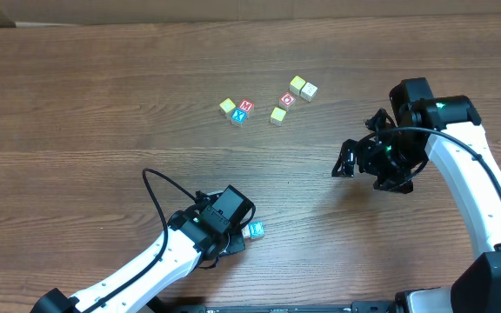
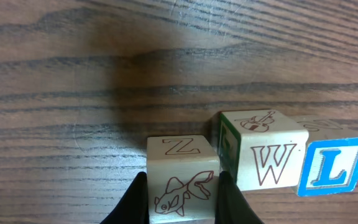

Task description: Flip 5 blocks

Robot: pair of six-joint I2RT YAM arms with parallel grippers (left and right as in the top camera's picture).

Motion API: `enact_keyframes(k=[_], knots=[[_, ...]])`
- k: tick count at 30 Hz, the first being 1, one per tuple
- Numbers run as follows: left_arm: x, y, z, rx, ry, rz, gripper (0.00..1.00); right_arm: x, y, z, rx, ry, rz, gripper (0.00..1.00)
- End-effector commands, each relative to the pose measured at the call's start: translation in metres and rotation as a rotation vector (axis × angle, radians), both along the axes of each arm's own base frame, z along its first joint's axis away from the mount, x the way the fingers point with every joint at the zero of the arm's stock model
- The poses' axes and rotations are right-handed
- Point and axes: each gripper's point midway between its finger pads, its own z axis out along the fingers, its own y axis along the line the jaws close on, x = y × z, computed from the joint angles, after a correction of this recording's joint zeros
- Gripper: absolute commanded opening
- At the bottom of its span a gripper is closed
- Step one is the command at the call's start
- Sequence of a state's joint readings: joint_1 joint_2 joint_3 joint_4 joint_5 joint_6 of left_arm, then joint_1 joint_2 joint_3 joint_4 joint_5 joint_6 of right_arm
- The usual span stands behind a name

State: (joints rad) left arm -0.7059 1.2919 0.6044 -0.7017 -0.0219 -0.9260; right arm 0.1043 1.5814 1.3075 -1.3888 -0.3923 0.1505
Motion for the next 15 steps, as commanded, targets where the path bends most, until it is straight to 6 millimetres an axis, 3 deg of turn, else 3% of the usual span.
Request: enact_keyframes(k=[1,15], knots=[[0.0016,0.0046,-0.0021,0.026,-0.015,0.020,0.04,0.0052,-0.0010,0.0073,0.006,-0.035,0.013,1.00],[0.0089,0.0056,-0.0007,0.037,-0.052,0.023,0.05,0.0045,-0.0011,0.0073,0.005,-0.032,0.013,1.00]])
